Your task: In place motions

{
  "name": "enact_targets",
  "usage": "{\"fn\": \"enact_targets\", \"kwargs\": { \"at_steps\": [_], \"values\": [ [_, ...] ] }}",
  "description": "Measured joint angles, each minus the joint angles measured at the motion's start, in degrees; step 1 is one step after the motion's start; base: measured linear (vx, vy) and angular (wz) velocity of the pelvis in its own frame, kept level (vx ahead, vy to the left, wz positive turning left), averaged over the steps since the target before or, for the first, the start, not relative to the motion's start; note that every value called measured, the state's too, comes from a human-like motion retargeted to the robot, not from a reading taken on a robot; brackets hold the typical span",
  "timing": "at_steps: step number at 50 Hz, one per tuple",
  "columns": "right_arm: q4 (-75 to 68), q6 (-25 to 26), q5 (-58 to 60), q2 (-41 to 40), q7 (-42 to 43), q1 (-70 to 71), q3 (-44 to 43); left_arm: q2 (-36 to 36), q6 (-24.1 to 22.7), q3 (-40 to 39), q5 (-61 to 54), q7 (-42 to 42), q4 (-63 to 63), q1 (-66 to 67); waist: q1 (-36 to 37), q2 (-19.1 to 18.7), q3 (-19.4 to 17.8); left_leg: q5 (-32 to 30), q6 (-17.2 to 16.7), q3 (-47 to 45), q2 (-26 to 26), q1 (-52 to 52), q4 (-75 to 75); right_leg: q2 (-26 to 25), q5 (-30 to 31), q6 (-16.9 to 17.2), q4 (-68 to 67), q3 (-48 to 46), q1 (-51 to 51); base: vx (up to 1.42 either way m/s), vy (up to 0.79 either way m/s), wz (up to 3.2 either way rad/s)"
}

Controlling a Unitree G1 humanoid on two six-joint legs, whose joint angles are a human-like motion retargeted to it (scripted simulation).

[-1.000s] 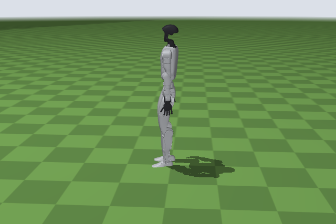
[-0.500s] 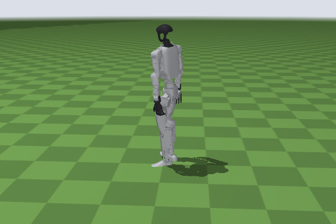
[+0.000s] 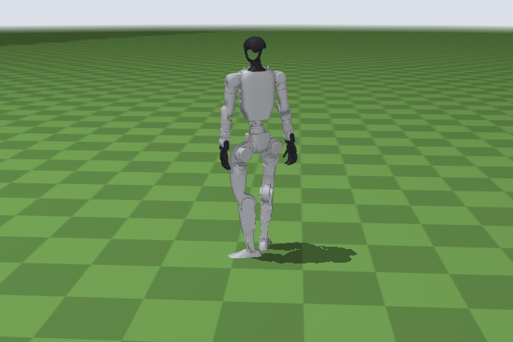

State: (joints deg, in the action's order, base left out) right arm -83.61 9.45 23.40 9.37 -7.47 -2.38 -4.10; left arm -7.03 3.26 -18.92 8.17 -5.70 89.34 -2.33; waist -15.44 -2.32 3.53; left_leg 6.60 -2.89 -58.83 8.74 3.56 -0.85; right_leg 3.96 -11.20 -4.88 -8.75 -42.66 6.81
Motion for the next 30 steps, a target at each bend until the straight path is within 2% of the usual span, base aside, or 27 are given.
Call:
{"fn": "enact_targets", "kwargs": {
  "at_steps": [12, 16, 19, 20, 23, 24, 25, 26, 28, 30],
  "values": [
    [6.2, -1.0, 1.0, -2.4, -2.1, 1.8, 2.4, 1.6, -0.4, 1.3, 1.5, -0.9, -0.3, 0.0, -2.7, -2.6, 3.1, -2.5, -2.0, -5.4, 2.5, 3.3, -0.7, -5.6, 0.6, -1.3, 5.8, 9.0, 0.7, -0.24, 0.08, -0.65],
    [7.1, -1.2, 2.1, -2.5, -2.2, 2.1, 3.0, 1.5, -0.4, 0.4, 1.4, -0.3, -0.1, 0.5, -3.0, -2.2, 4.1, -4.8, -1.1, -4.9, 3.4, 4.4, -3.0, -5.5, 0.3, -1.2, 5.4, 12.3, 1.4, -0.19, 0.08, -0.68],
    [6.9, -1.1, 2.0, -2.5, -2.4, 2.4, 3.1, 1.2, -0.6, -0.8, 1.1, -0.2, -0.6, 1.2, -3.3, -0.2, 4.5, -6.7, 1.6, -3.0, 4.2, 4.9, -7.6, -3.9, 0.2, -1.2, 5.2, 14.8, 1.1, -0.16, 0.06, -0.7],
    [6.6, -1.0, 1.8, -2.5, -2.5, 2.5, 3.1, 1.1, -0.7, -1.2, 1.0, -0.1, -0.9, 1.5, -3.3, 0.9, 4.6, -7.1, 3.4, -1.7, 4.6, 4.7, -10.4, -2.9, 0.2, -1.2, 5.1, 15.8, 0.8, -0.13, 0.05, -0.78],
    [5.3, -0.8, 1.5, -2.3, -2.6, 2.8, 2.6, 0.6, -1.0, -1.8, 0.4, 0.6, -1.3, 2.0, -2.6, 4.6, 4.9, -4.3, 12.5, 7.8, 7.8, -1.2, -26.1, 0.4, 0.2, -1.0, 4.7, 19.3, 0.4, -0.14, 0.04, -0.78],
    [4.8, -0.7, 1.6, -2.1, -2.5, 2.9, 2.4, 0.5, -1.1, -2.0, 0.1, 0.8, -1.2, 2.0, -2.0, 5.2, 4.7, -3.3, 13.7, 12.2, 8.9, -4.0, -31.3, 0.6, 0.3, -1.1, 4.6, 20.3, 0.3, -0.18, 0.03, -0.9],
    [4.2, -0.6, 1.7, -1.9, -2.3, 3.0, 2.2, 0.4, -1.1, -2.1, -0.2, 1.1, -1.2, 2.0, -1.3, 5.5, 4.3, -2.5, 13.9, 16.7, 9.6, -6.7, -35.8, 0.5, 0.4, -1.2, 4.5, 21.3, 0.2, -0.19, 0.05, -1.01],
    [3.5, -0.4, 1.8, -1.6, -2.2, 3.1, 2.3, 0.6, -1.1, -2.3, -0.5, 1.3, -1.1, 1.9, -0.6, 5.5, 3.8, -2.3, 12.9, 22.4, 8.2, -8.7, -37.6, 0.1, 0.6, -1.4, 4.5, 22.3, 0.1, -0.18, 0.06, -1.08],
    [2.2, 0.1, 2.3, -0.9, -1.8, 3.6, 2.6, 1.0, -1.1, -2.7, -1.1, 1.5, -1.1, 1.8, 0.9, 5.8, 2.4, -1.7, 11.0, 32.9, 3.5, -12.4, -40.0, -0.4, 1.2, -1.7, 4.4, 24.4, -0.3, -0.17, 0.09, -1.2],
    [1.0, 0.6, 2.9, -0.3, -1.5, 4.2, 3.0, 1.4, -1.2, -3.0, -1.6, 1.6, -1.3, 1.9, 2.2, 6.5, 1.0, -0.9, 10.4, 37.5, -0.2, -14.1, -40.7, 0.0, 1.8, -1.9, 4.1, 26.4, -0.8, -0.2, 0.08, -1.21]
  ]
}}
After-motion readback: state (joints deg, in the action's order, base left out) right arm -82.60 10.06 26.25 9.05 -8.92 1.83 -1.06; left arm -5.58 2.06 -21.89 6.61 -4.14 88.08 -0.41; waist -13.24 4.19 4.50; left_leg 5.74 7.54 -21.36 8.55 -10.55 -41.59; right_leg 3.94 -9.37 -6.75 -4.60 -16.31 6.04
